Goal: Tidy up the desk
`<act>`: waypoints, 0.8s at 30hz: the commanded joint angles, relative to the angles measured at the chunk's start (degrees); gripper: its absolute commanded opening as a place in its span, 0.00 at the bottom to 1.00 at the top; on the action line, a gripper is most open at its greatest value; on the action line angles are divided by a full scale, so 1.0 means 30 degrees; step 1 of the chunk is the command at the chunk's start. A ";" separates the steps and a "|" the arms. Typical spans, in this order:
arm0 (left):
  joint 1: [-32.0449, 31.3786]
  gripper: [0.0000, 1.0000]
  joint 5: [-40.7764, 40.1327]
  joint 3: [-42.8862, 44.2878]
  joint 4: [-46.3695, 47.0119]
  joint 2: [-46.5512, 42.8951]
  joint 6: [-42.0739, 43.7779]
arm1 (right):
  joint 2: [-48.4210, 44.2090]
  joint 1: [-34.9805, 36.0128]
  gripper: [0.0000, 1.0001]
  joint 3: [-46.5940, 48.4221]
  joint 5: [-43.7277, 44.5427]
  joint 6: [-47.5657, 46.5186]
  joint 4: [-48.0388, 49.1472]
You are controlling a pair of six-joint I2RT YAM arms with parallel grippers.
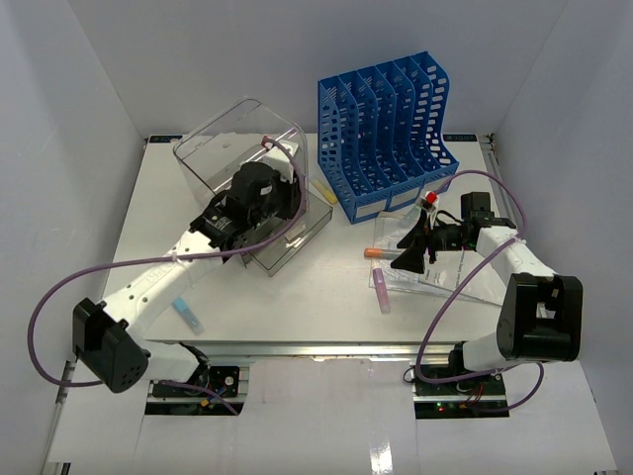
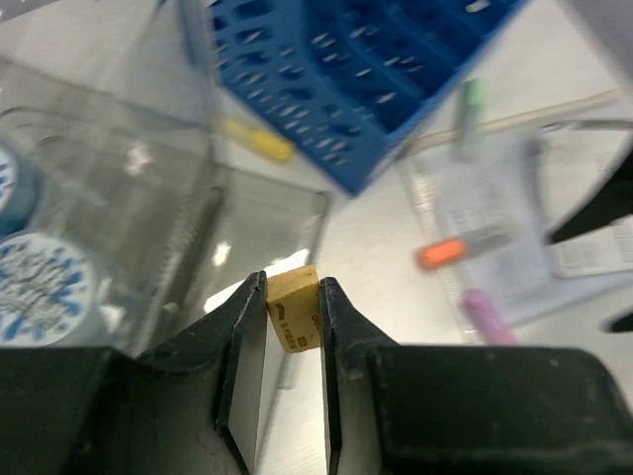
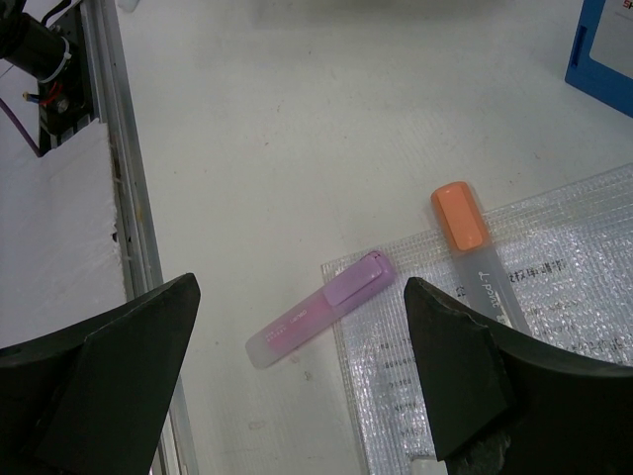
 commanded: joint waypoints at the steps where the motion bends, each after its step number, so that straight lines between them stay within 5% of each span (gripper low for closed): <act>1: -0.0180 0.00 -0.4958 0.1323 -0.2035 0.1229 0.3354 | -0.0035 -0.0042 0.90 0.0685 -0.0279 -0.0427 -0.0162; 10: -0.0765 0.02 -0.5588 0.0556 -0.1947 0.3065 0.4847 | -0.0255 -0.0042 0.90 0.0678 -0.0403 -0.0457 -0.0257; 18: -0.0999 0.56 -0.6244 0.0417 -0.2070 0.3804 0.4898 | -0.0380 -0.0042 0.90 0.0692 -0.0554 -0.0521 -0.0378; 24: -0.1565 0.68 -0.5215 0.0694 -0.2527 0.3706 0.4844 | -0.0652 -0.0042 0.90 0.0659 -0.0689 -0.0605 -0.0457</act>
